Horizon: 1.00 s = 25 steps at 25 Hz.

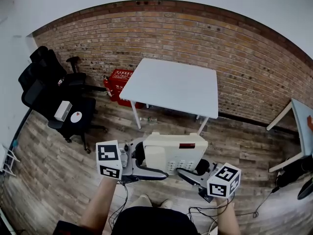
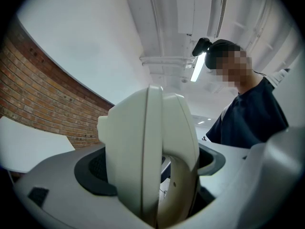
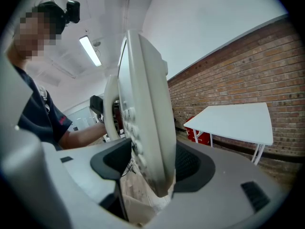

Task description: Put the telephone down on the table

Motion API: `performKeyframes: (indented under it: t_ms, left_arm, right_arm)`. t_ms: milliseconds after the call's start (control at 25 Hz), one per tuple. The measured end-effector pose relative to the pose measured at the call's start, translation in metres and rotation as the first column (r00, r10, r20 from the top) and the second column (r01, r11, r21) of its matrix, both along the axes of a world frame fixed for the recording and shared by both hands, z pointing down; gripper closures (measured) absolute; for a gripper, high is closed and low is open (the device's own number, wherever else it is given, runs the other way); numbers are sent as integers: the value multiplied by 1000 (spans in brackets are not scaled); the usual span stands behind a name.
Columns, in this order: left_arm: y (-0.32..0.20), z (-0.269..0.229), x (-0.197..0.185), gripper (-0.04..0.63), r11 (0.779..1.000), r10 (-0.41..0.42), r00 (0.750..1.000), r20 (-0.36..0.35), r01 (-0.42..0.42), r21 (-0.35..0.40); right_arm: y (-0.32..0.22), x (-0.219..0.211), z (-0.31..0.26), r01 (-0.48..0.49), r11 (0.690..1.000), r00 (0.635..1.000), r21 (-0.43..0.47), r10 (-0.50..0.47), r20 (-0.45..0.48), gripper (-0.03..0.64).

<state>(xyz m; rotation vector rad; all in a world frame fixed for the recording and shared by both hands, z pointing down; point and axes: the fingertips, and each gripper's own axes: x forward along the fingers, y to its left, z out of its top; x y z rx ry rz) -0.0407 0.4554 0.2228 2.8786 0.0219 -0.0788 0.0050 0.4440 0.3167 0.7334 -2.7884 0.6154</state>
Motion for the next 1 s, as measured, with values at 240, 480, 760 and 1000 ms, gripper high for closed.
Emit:
performKeyframes:
  t_ms: [240, 480, 760, 1000]
  left_arm:
    - [4, 0, 7, 141, 1000, -7, 1000, 3, 7, 1]
    - [2, 3, 16, 141, 1000, -16, 1000, -5, 16, -10]
    - [-1, 7, 17, 142, 1000, -14, 1000, -10, 14, -18]
    - [-12, 9, 20, 141, 1000, -4, 1000, -5, 4, -10]
  right_arm:
    - [3, 7, 1, 6, 1000, 1000, 3, -6, 9, 359]
    - [3, 16, 2, 10, 1000, 1000, -2, -10, 1, 359]
    - [0, 17, 7, 8, 1000, 1000, -12, -8, -3, 359]
    - [-11, 20, 9, -2, 1000, 1000, -8, 2, 3, 359]
